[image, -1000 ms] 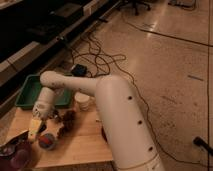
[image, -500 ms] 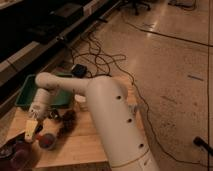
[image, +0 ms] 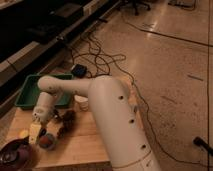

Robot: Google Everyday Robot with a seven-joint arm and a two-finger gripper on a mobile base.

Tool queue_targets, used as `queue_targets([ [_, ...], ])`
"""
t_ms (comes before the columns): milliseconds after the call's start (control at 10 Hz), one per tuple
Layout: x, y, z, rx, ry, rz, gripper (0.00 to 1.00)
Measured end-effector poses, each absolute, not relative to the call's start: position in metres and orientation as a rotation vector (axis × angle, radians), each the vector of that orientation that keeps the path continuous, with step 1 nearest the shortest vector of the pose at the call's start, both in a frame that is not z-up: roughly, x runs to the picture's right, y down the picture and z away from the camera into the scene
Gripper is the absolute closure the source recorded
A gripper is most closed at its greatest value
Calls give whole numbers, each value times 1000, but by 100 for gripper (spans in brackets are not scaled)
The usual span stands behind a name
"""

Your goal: Wipe purple bowl with brush

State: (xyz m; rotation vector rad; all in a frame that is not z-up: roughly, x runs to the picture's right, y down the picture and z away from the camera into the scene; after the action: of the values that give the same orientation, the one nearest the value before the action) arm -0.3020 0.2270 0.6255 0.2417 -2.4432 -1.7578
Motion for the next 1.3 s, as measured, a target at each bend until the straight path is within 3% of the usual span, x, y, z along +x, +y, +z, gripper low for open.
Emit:
queue_targets([
  [700,-275,216,630,219,-2394,-1745,100],
  [1300,-294,197,650,254,-2361,-1761,100],
])
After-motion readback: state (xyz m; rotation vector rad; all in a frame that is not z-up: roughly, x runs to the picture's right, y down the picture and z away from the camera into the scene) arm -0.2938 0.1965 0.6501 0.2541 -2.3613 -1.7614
